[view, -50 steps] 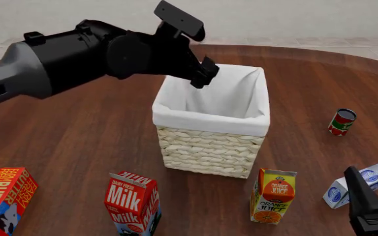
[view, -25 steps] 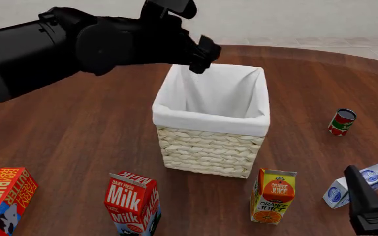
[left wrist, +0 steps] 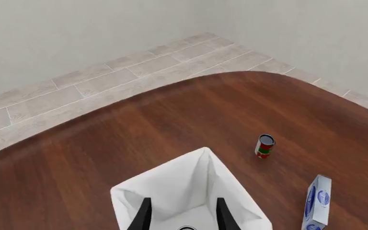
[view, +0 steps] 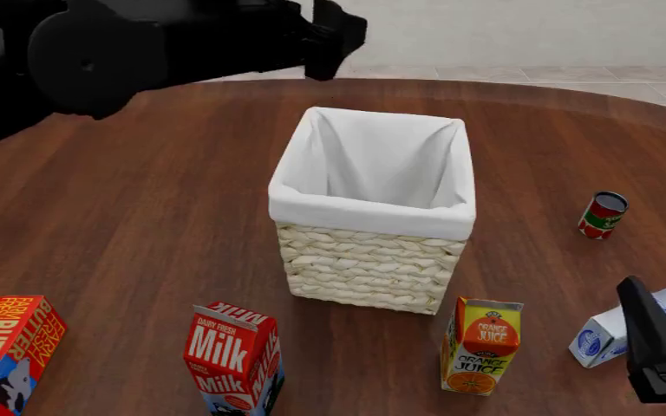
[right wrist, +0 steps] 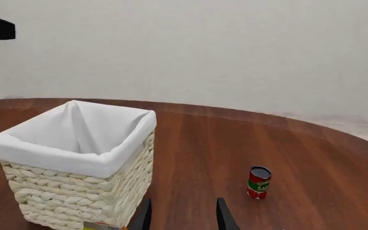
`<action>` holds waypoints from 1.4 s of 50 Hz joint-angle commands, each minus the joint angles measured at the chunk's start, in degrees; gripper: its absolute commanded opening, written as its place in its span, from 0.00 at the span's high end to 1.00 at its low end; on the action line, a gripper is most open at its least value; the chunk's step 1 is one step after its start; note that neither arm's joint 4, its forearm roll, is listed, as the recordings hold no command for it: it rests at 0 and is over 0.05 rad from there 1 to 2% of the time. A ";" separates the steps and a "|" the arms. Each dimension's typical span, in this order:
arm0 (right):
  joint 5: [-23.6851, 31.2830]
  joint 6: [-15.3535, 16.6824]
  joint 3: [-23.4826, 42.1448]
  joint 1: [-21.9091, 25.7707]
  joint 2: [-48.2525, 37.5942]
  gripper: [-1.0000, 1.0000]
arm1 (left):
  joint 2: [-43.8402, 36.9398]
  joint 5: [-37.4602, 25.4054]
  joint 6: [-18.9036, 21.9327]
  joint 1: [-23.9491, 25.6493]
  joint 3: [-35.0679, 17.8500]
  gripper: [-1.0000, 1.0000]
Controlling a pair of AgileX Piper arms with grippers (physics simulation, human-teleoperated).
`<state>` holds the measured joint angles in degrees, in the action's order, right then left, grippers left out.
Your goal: Pick up the alphabet soup and the tomato sauce, and put them in the basket.
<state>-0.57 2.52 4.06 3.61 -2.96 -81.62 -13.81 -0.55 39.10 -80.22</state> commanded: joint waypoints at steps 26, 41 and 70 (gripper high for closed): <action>9.53 4.84 12.40 -5.31 -8.59 0.00 | 10.29 7.69 -8.52 -3.60 5.58 0.00; 7.52 7.44 18.07 -6.87 -19.31 0.00 | 12.87 10.92 -11.95 -6.24 8.37 0.00; 4.42 7.66 24.51 -12.49 -33.79 0.00 | 19.94 14.46 -15.14 -6.10 14.50 0.00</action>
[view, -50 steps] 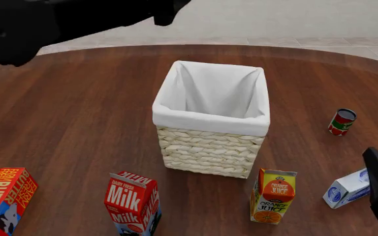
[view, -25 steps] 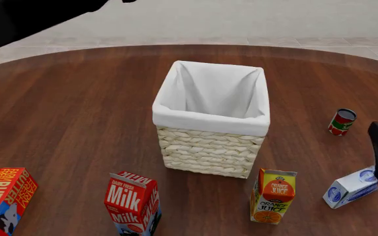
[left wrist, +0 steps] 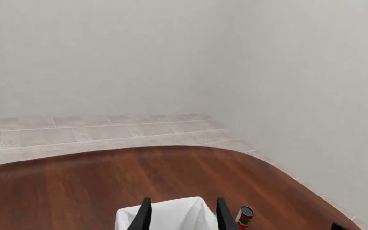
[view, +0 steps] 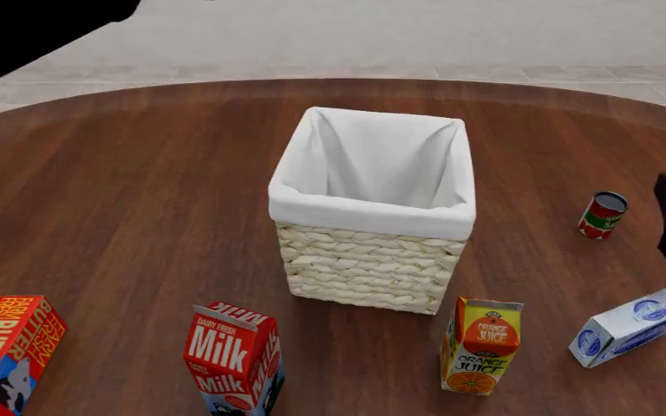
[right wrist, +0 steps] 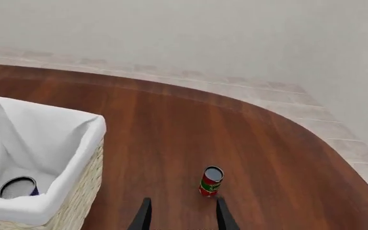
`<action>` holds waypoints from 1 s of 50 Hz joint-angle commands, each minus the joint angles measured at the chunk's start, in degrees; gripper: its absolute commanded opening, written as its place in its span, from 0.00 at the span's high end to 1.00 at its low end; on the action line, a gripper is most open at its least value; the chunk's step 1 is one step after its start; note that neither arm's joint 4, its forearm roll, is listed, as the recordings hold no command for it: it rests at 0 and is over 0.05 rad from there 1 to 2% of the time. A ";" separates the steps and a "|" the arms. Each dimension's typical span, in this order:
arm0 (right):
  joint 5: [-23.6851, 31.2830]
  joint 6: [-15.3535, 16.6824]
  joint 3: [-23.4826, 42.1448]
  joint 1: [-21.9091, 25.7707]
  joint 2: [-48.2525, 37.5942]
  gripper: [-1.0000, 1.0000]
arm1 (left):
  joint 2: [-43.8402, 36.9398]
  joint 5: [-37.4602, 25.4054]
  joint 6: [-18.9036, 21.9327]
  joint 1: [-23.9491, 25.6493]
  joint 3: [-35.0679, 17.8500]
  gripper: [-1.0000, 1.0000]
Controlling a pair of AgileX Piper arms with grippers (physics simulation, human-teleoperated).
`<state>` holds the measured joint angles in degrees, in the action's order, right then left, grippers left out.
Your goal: Pick up the alphabet soup and the tomato sauce, and put them in the basket.
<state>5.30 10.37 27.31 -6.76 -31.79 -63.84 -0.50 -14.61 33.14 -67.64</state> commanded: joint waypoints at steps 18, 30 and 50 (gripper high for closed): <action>-3.28 -1.02 3.32 -4.41 -10.36 0.00 | 3.50 2.16 -2.65 -2.27 3.16 0.00; -5.99 -2.23 3.81 -4.67 -14.50 0.00 | 3.82 2.24 -2.92 -2.67 2.96 0.00; -6.61 -2.25 7.34 -5.76 -18.90 0.00 | 4.06 3.56 -4.22 -4.15 4.59 0.00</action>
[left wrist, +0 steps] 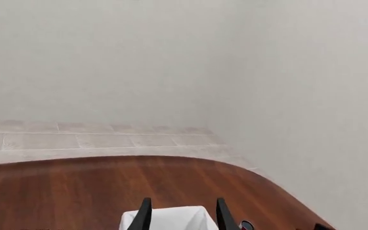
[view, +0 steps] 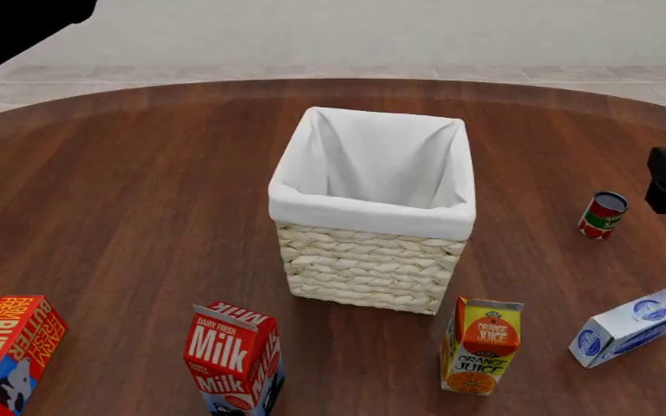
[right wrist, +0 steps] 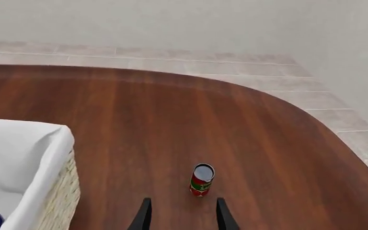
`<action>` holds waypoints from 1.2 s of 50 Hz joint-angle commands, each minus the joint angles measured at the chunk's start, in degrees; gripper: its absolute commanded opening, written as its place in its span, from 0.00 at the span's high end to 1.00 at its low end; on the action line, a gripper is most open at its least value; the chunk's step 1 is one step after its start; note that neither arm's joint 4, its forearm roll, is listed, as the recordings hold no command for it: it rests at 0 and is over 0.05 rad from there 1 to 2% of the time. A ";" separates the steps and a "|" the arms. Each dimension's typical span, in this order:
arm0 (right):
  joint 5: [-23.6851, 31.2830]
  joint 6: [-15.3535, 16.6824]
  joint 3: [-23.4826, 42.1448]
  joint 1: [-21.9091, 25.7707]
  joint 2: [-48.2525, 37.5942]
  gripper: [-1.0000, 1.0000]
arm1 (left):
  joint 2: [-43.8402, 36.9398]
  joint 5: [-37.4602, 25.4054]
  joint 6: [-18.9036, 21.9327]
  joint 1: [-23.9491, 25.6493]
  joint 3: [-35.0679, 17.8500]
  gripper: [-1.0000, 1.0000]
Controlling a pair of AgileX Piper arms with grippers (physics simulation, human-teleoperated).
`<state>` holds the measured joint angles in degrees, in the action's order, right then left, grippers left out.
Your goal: Pick up the alphabet soup and the tomato sauce, and put them in the basket.
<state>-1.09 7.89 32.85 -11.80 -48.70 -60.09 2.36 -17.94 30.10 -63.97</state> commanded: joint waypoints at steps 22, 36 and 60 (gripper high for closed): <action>-2.95 0.67 3.41 -1.42 -8.00 0.00 | 0.73 1.12 -1.43 -1.67 1.80 0.00; -6.39 0.19 4.84 -3.39 -14.62 0.00 | 0.62 1.47 -1.62 -1.86 2.32 0.00; -11.92 0.05 5.71 -5.00 -24.07 0.00 | -0.59 1.91 -1.71 -1.41 2.14 0.00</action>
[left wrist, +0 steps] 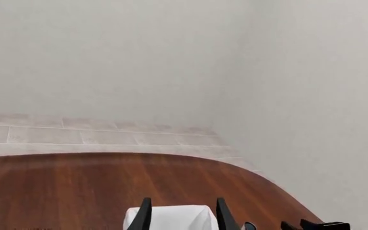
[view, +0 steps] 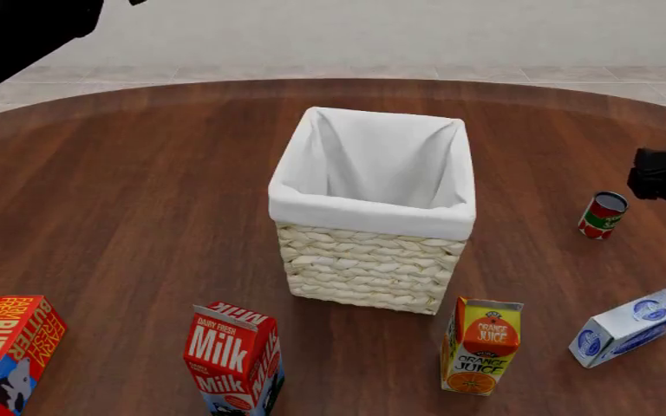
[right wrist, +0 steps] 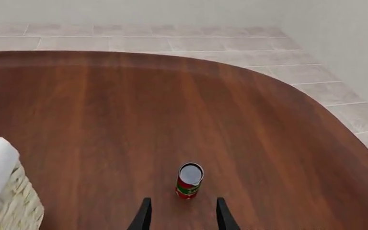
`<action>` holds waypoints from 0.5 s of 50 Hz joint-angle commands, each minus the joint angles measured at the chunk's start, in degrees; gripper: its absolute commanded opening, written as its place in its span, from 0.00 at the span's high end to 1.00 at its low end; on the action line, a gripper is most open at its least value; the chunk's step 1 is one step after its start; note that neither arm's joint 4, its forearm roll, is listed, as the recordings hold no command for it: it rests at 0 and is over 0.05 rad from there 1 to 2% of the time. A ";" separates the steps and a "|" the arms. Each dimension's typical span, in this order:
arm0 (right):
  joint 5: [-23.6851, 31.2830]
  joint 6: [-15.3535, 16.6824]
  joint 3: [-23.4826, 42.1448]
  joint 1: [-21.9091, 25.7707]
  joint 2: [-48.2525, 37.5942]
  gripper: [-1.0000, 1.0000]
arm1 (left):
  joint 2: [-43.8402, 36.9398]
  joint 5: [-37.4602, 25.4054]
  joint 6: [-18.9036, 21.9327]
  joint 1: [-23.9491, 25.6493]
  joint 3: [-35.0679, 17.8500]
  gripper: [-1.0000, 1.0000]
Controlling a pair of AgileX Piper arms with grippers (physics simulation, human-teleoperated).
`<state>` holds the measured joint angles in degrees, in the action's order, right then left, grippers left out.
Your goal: Pick up the alphabet soup and the tomato sauce, and put them in the basket.
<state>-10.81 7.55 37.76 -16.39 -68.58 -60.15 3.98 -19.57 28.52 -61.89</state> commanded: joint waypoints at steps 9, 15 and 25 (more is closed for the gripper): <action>-3.62 0.65 2.21 -1.34 -7.55 0.00 | -0.82 0.17 -0.11 0.33 -0.21 0.00; -4.94 0.98 2.85 -1.30 -10.23 0.00 | -0.99 0.22 -0.15 0.51 -0.28 0.00; -5.08 0.33 4.97 -1.26 -12.66 0.00 | -1.00 0.08 -0.08 1.04 -0.39 0.00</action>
<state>-15.08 8.16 41.04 -17.58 -78.30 -61.06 4.15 -19.70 29.10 -62.19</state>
